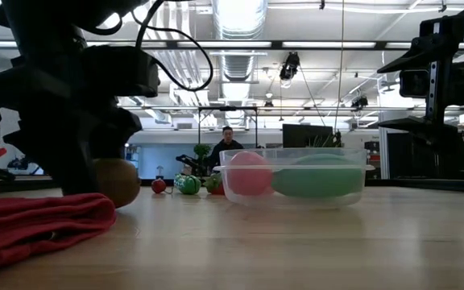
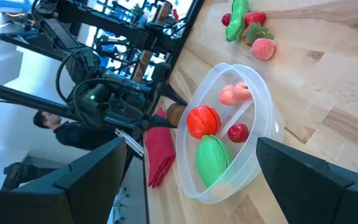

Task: Pick and placing Produce into tupperware
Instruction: Put the kiwi into the transparent container, then put the peach into the transparent container

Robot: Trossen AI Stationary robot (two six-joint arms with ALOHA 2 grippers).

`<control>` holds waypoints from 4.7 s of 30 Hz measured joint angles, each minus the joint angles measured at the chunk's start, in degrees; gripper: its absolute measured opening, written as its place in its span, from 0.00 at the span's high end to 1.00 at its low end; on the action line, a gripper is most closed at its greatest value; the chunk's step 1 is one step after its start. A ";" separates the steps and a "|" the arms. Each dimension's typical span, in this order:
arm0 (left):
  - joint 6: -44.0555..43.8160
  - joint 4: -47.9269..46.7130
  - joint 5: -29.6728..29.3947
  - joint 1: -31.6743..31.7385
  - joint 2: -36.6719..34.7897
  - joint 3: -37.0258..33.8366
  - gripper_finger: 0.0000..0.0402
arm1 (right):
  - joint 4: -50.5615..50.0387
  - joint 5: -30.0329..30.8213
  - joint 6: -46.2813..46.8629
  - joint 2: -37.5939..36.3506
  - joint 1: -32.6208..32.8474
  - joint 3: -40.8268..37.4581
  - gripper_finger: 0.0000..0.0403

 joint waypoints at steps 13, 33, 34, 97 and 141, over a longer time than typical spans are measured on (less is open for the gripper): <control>6.77 -4.05 -4.91 4.76 -3.56 12.09 0.38 | 0.00 0.00 -0.02 0.00 0.00 0.00 0.13; 14.23 -5.81 13.76 22.17 18.44 37.11 0.37 | 0.00 0.13 0.00 0.00 -0.02 0.00 0.13; 14.93 -6.22 13.76 21.83 18.82 37.54 0.37 | -0.02 0.17 0.04 0.00 -0.02 0.00 0.13; -0.38 -24.78 -0.88 15.19 1.50 35.52 0.20 | 0.84 3.18 -0.34 0.00 -0.02 0.00 0.13; -8.79 -42.44 -4.06 15.23 0.96 35.70 0.20 | 20.70 4.06 -15.66 5.50 -0.05 13.62 0.13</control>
